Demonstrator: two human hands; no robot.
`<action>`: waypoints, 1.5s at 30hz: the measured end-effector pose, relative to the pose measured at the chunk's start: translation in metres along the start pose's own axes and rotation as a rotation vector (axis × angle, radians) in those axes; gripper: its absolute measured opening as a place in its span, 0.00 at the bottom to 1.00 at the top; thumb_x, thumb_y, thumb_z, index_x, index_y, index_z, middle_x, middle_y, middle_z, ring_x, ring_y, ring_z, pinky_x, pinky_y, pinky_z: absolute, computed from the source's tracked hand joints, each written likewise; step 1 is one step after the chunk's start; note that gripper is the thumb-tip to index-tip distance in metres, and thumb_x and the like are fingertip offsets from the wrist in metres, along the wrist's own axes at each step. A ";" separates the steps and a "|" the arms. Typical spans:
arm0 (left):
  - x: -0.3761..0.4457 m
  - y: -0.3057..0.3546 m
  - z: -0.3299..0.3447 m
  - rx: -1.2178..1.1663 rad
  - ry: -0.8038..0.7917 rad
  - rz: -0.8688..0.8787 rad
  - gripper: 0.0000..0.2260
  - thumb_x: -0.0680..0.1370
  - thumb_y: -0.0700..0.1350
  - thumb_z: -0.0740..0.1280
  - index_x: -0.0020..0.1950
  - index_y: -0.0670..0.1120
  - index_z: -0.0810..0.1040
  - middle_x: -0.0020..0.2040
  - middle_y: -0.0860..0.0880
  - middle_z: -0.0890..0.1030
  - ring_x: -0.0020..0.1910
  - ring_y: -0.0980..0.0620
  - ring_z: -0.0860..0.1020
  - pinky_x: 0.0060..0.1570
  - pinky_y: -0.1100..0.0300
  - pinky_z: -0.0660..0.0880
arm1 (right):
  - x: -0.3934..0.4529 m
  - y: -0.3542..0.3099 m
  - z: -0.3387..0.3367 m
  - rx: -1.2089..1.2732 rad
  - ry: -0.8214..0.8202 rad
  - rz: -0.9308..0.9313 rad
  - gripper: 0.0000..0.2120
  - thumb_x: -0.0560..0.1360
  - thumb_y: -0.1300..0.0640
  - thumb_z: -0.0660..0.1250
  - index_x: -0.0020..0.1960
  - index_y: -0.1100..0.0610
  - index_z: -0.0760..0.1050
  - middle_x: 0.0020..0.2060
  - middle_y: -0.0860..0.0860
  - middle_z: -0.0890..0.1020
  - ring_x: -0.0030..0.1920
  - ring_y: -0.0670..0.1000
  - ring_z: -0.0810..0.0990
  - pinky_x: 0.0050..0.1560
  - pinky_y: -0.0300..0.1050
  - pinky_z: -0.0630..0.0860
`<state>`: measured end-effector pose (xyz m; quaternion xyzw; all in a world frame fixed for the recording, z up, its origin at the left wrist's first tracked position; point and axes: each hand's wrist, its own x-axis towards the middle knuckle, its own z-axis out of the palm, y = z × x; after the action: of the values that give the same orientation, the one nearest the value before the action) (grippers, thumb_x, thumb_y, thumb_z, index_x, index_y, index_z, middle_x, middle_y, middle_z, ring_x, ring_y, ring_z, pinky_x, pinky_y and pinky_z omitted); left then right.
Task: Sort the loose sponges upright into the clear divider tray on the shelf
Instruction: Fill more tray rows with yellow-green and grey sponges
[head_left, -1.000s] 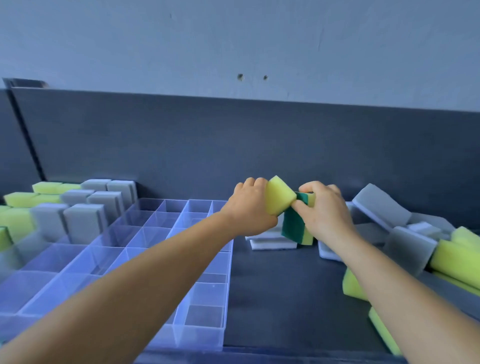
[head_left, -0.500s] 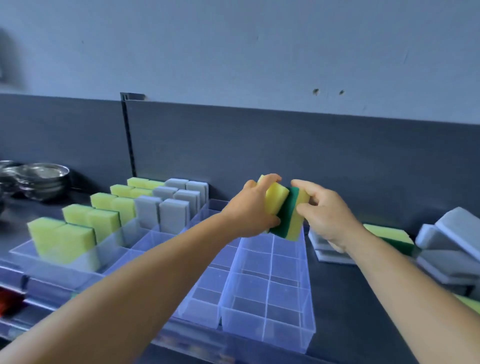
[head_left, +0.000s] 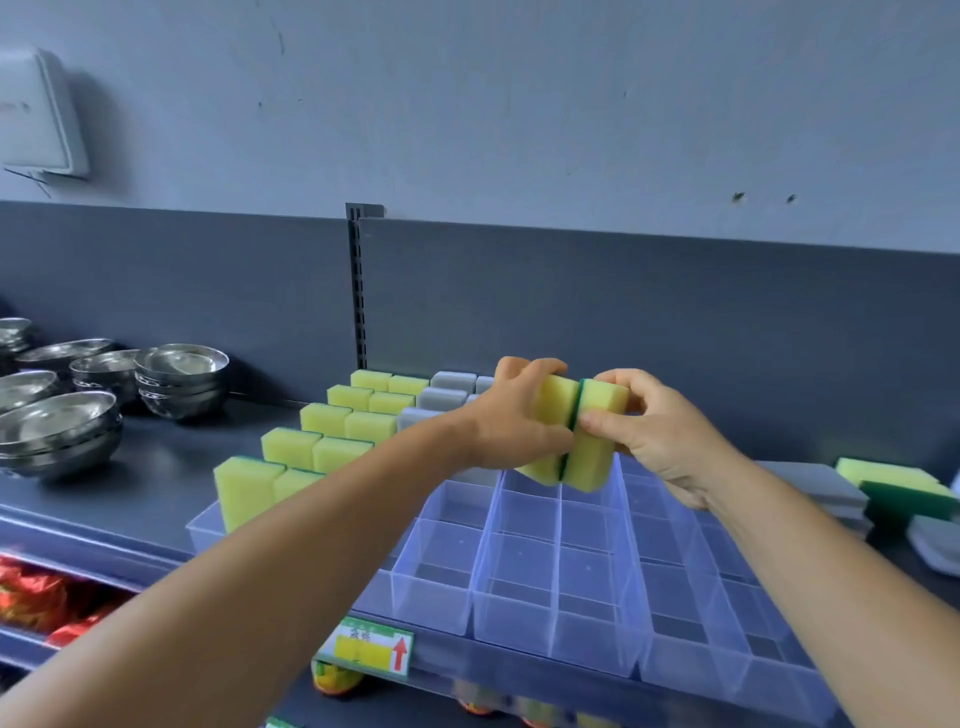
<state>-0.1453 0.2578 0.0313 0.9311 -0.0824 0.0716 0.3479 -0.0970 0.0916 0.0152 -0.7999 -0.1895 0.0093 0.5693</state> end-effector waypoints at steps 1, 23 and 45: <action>-0.002 -0.005 -0.004 0.013 -0.005 0.013 0.29 0.75 0.45 0.66 0.74 0.55 0.59 0.71 0.53 0.58 0.56 0.53 0.66 0.50 0.62 0.67 | -0.001 -0.001 0.005 -0.001 0.014 0.010 0.17 0.70 0.57 0.73 0.57 0.52 0.73 0.49 0.53 0.78 0.51 0.56 0.78 0.56 0.55 0.78; 0.102 -0.045 -0.016 0.244 0.241 0.085 0.16 0.74 0.42 0.69 0.61 0.49 0.76 0.58 0.49 0.77 0.56 0.47 0.75 0.54 0.57 0.72 | 0.085 0.028 -0.018 -0.489 0.390 -0.151 0.15 0.72 0.62 0.69 0.58 0.51 0.75 0.54 0.49 0.72 0.50 0.51 0.75 0.47 0.42 0.69; 0.178 -0.071 0.019 0.445 0.026 -0.043 0.15 0.73 0.43 0.68 0.59 0.49 0.76 0.56 0.48 0.78 0.52 0.45 0.76 0.48 0.56 0.75 | 0.144 0.084 -0.019 -0.853 0.151 -0.159 0.10 0.74 0.57 0.66 0.55 0.53 0.72 0.54 0.49 0.70 0.52 0.53 0.73 0.45 0.44 0.69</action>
<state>0.0444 0.2799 0.0056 0.9855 -0.0400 0.0923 0.1365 0.0655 0.0957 -0.0264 -0.9447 -0.1952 -0.1722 0.1994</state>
